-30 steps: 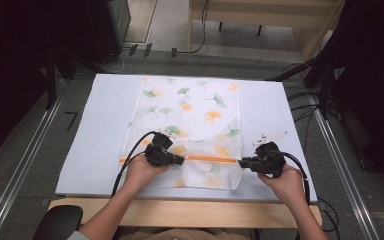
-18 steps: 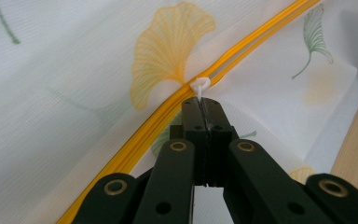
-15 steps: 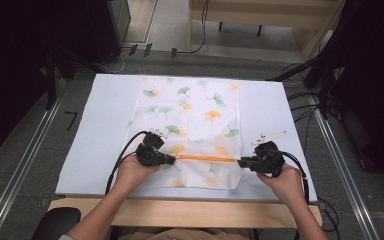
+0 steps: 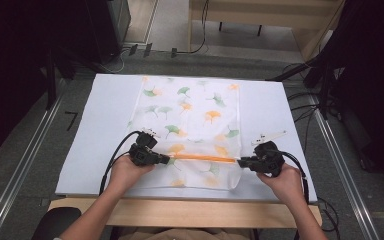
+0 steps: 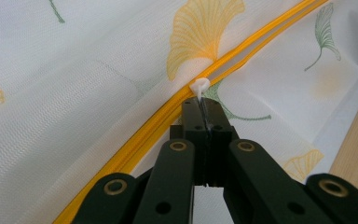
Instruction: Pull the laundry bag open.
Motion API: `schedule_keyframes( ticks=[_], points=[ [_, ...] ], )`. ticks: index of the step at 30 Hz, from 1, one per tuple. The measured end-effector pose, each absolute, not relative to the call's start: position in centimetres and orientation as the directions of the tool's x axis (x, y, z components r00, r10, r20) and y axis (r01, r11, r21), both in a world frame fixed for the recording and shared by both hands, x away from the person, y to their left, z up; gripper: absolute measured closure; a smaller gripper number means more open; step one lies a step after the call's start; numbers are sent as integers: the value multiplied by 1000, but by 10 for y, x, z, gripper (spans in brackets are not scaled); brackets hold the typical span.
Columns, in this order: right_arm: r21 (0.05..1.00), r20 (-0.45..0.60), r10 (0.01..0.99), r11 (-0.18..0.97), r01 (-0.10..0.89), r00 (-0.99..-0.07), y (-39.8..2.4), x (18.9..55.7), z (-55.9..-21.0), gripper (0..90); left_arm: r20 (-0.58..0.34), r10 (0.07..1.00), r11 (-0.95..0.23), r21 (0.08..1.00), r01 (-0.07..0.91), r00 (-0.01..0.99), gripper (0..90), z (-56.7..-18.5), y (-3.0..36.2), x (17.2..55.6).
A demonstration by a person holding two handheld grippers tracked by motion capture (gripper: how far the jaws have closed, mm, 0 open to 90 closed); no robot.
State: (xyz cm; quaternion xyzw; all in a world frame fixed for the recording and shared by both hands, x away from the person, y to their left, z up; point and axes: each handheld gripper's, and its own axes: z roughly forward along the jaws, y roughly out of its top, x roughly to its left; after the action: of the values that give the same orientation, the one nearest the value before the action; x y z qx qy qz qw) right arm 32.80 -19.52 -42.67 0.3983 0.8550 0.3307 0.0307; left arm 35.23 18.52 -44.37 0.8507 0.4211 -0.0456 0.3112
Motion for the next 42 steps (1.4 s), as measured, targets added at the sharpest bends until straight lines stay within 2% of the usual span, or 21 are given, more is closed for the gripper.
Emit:
schedule_keyframes(
  ticks=[24,42],
  points=[
    [591,218,702,459,664,-679,-199,327,-427,849,-356,680,-442,500,745,642,900,-444,187,356],
    [589,223,694,463,662,-684,-199,330,-427,848,-365,707,-417,476,774,606,900,-445,211,357]
  ],
)
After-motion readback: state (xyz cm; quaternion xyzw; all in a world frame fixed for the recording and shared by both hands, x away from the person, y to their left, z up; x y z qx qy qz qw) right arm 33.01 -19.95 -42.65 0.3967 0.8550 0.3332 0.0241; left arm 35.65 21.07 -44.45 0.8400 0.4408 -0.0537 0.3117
